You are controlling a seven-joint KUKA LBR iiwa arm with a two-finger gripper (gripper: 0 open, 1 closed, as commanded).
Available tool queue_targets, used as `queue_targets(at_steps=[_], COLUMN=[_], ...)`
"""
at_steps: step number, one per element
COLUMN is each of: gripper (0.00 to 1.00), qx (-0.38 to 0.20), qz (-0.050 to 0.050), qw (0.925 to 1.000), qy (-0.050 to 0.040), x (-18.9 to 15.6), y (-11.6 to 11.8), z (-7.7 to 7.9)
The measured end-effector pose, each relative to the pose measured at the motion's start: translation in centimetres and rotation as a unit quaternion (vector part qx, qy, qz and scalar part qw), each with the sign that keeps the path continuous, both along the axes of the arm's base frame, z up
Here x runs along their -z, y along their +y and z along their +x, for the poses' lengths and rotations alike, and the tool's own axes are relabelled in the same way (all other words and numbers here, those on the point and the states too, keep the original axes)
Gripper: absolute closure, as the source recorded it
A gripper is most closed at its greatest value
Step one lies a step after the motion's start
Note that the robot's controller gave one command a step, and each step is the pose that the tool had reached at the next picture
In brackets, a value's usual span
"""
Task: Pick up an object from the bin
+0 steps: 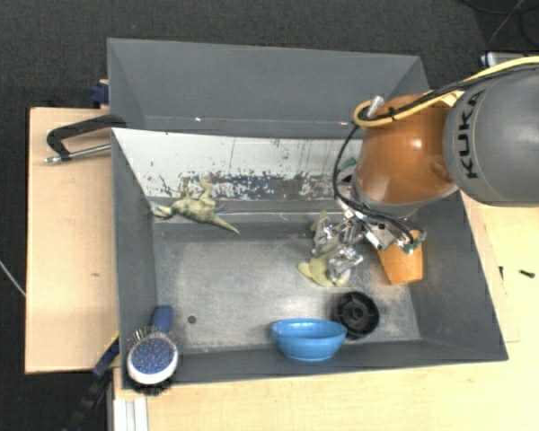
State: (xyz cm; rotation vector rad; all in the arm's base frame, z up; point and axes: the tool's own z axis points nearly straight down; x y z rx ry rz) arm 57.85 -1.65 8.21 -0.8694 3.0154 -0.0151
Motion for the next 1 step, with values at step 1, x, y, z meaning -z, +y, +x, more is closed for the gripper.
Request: queue_targets(at_steps=[1], gripper=[1.00], qx=[-0.017], qz=[0.005], qw=[0.9998], qy=[-0.0046], x=[-13.30], y=[1.07], z=[-0.61])
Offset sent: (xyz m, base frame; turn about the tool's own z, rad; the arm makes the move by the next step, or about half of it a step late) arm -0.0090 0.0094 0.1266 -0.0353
